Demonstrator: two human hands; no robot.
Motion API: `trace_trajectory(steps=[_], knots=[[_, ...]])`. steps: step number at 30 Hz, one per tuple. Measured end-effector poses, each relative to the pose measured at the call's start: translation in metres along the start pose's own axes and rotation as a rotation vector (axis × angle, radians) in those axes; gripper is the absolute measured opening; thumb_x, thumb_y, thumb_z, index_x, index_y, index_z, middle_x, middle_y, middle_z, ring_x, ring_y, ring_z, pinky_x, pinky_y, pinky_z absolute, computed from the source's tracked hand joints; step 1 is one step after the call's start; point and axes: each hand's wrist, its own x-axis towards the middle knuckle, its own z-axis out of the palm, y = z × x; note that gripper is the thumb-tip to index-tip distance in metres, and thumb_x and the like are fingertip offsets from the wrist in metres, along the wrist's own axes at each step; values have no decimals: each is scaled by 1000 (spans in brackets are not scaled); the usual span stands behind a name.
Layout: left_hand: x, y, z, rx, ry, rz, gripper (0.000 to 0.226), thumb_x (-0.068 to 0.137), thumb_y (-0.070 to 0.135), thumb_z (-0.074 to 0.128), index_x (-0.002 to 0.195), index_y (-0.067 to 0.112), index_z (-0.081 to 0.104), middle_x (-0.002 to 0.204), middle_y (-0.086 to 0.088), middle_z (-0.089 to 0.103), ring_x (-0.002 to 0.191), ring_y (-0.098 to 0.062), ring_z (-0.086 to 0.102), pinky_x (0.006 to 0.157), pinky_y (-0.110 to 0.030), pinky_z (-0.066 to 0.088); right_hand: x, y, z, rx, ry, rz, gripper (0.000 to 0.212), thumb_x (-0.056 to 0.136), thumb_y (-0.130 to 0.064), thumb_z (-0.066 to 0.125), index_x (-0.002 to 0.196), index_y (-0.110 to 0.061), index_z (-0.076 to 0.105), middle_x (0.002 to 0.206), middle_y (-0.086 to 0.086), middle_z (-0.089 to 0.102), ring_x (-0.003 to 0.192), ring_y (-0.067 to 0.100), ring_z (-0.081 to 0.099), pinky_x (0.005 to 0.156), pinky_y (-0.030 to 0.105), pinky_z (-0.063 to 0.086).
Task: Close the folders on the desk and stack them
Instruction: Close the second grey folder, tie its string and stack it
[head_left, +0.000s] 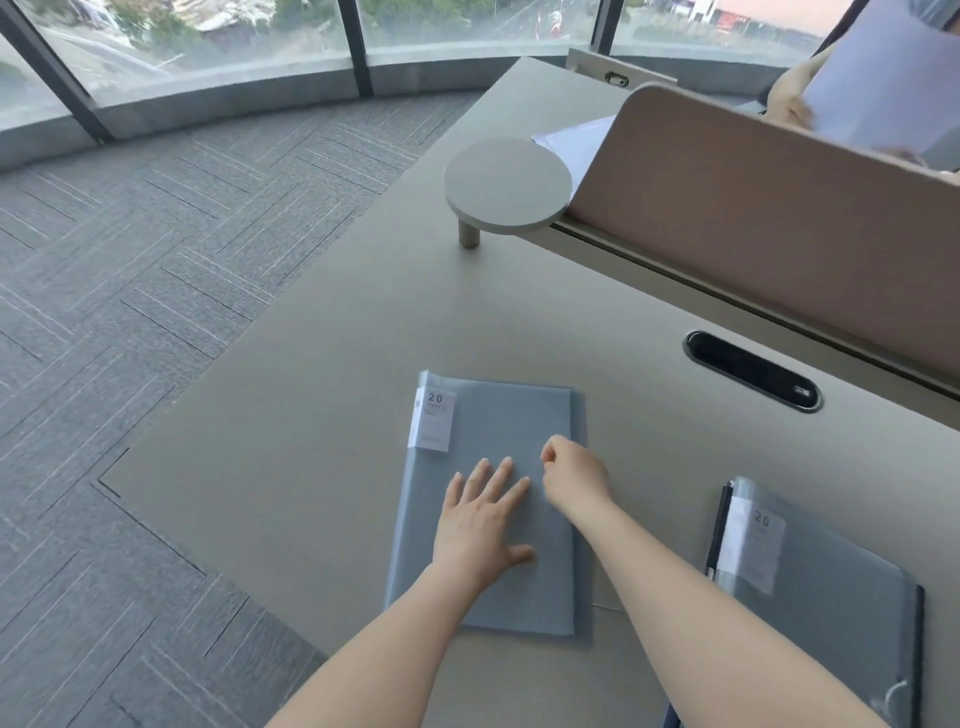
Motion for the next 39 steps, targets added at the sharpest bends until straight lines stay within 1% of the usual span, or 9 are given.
trace_trajectory(steps=[3,6,11,14,19,23,28,34,39], knots=[[0,-2,3,-4,10,-10,97,84,62,58,158,26,5,167,11,-3,154,-18,-8,123,-42,-5,-4,-10,5,-63,-25,-106,15,90,-10,49,98,-16,59,102,10,69,96,32,62,67,28,36],[-1,-3,3,-25,17,-9,101,84,62,59,158,27,0,167,12,-3,154,-17,-8,123,-42,-5,-17,-15,10,-106,-66,-158,8,92,-13,46,89,-21,49,100,12,68,93,33,63,66,30,38],[0,-5,6,-31,35,-10,98,84,64,57,158,26,5,167,12,-1,154,-17,-7,124,-41,-3,-39,-3,15,-106,-72,-229,16,90,-6,43,89,-21,40,95,13,68,89,34,63,63,30,33],[0,-6,8,-23,30,-12,98,85,64,56,158,25,5,167,13,-3,154,-16,-8,124,-41,-3,-47,11,20,-54,-44,-190,18,87,-3,45,90,-20,42,91,14,68,80,34,59,60,31,31],[0,-4,6,-15,19,-13,99,85,62,57,158,25,2,166,13,-6,153,-15,-9,124,-40,-4,-48,39,15,59,53,-64,12,91,-9,51,87,-20,46,85,14,68,82,38,62,60,34,32],[0,-4,7,-19,23,-11,99,84,63,57,158,26,3,167,13,-5,153,-15,-9,124,-40,-3,-38,48,2,102,73,7,17,89,-6,51,84,-20,43,75,4,57,76,34,57,62,34,34],[0,-4,5,-22,18,-15,99,84,63,56,158,26,2,166,14,-6,153,-14,-10,124,-40,-4,-13,36,-9,129,73,23,16,87,-6,51,83,-20,44,77,6,61,76,33,55,65,36,41],[-1,-5,6,-22,14,-12,99,85,63,56,158,26,2,166,14,-7,153,-15,-11,124,-41,-5,10,15,-9,105,63,-31,17,87,-6,54,83,-20,46,92,11,70,89,35,63,71,35,44],[-1,-6,6,-6,-8,-17,99,85,64,55,158,26,1,166,14,-8,153,-15,-11,124,-41,-5,11,14,-4,138,54,-15,14,87,-11,59,83,-20,50,89,8,70,89,33,63,71,33,43]])
